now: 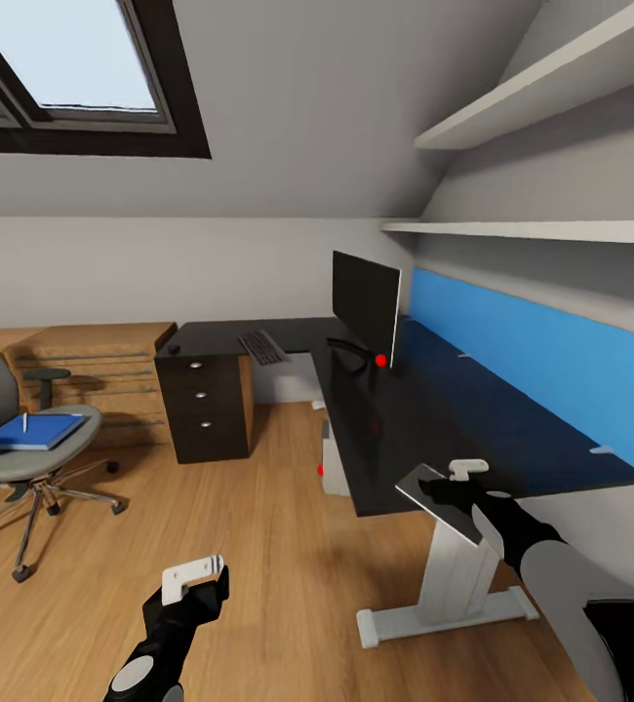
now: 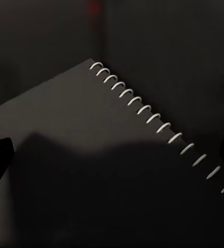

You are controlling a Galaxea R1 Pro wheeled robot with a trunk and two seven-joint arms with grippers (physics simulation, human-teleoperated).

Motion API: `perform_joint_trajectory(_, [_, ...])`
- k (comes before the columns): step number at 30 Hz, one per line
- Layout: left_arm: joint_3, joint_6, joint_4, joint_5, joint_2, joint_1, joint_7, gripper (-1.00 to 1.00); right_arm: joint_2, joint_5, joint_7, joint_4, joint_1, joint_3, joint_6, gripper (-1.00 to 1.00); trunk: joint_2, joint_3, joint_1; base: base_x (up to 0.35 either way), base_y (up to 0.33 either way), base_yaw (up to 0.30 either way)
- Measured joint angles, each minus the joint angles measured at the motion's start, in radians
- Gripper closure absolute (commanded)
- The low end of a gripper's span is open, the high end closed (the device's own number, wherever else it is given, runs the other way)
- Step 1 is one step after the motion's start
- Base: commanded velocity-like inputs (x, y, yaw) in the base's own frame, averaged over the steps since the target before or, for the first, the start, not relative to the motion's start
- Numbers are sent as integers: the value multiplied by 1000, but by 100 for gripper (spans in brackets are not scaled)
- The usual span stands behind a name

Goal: In the bedroom, organize the workspace by keeping the computer under the desk, ensuring the monitor is on the desk, placing the keyboard on the desk next to the monitor, placing the mouse on the desk next to the keyboard, moving the folder from the swivel chair onto the desk next to the mouse, stacking the notebook on top of the folder with the pen on top of the notebook, and positioning the swivel chair next to the desk.

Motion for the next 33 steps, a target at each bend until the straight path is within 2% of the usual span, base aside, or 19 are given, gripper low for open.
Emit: perform_joint_trajectory(33, [0,0,1,0,-1,0,0,-100,0,2,0,2,1,3,0,-100,231,103,-127,0,0,0])
